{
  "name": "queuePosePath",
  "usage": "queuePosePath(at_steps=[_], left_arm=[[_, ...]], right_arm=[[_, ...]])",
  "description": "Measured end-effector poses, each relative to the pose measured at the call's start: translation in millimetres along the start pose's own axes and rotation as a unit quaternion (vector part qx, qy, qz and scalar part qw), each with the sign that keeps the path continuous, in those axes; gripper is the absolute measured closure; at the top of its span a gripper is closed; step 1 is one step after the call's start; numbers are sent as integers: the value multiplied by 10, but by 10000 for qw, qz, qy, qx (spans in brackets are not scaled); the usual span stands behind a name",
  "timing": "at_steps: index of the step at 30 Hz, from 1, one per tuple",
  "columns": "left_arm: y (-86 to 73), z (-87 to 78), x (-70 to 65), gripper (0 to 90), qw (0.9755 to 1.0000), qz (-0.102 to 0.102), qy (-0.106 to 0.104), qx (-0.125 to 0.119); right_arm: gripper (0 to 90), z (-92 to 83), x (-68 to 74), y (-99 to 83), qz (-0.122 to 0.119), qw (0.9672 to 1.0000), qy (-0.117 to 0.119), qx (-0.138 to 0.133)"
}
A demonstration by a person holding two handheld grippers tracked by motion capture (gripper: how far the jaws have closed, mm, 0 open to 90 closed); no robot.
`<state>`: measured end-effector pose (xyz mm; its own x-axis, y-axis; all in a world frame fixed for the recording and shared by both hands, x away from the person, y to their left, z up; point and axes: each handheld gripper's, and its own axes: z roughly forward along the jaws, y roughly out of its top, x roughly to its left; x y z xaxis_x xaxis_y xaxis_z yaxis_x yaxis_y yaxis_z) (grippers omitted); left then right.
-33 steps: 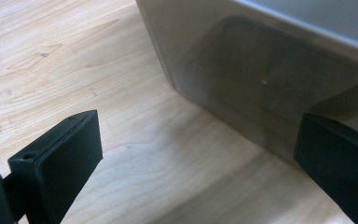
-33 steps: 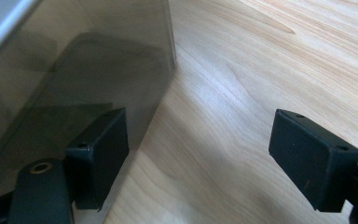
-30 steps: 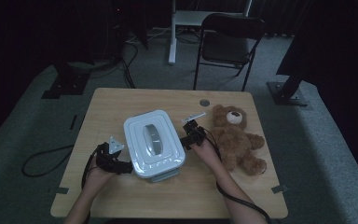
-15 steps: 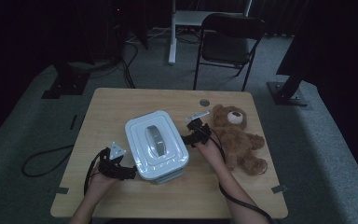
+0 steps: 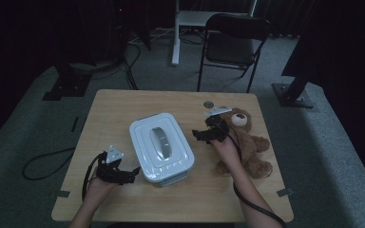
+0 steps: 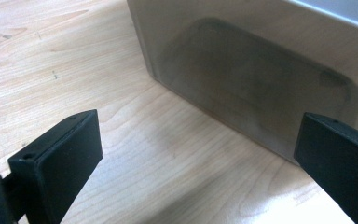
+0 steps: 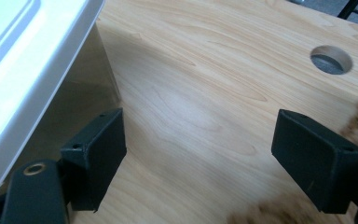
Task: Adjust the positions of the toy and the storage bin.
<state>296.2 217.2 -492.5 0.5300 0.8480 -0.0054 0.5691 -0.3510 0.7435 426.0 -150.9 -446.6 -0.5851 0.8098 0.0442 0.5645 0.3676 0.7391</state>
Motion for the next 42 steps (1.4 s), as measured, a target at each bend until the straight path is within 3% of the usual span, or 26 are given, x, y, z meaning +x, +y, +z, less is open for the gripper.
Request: queuePosePath(at_steps=[6,14,19,24,34,42], left_arm=[[13,-59,-1,18,9999,-41,-73,-63],[73,-191,14,18,9998,-43,-12,-205],[120,-309,20,18,9994,-37,30,-335],[175,-424,24,18,9990,-77,10,-430],[220,-591,39,18,9983,-40,-7,-578],[300,-627,-11,18,9979,11,-80,-650]], right_arm=[[169,-211,-22,-158,-1,9997,94,-218],[149,-516,-20,-376,-43,9981,100,-603],[139,-677,-9,-559,-128,9973,163,-707],[139,-828,-20,-805,-135,9961,286,-827],[138,-1093,-194,-1354,146,9954,136,-941],[139,-1162,-269,-1818,129,9963,206,-822]])
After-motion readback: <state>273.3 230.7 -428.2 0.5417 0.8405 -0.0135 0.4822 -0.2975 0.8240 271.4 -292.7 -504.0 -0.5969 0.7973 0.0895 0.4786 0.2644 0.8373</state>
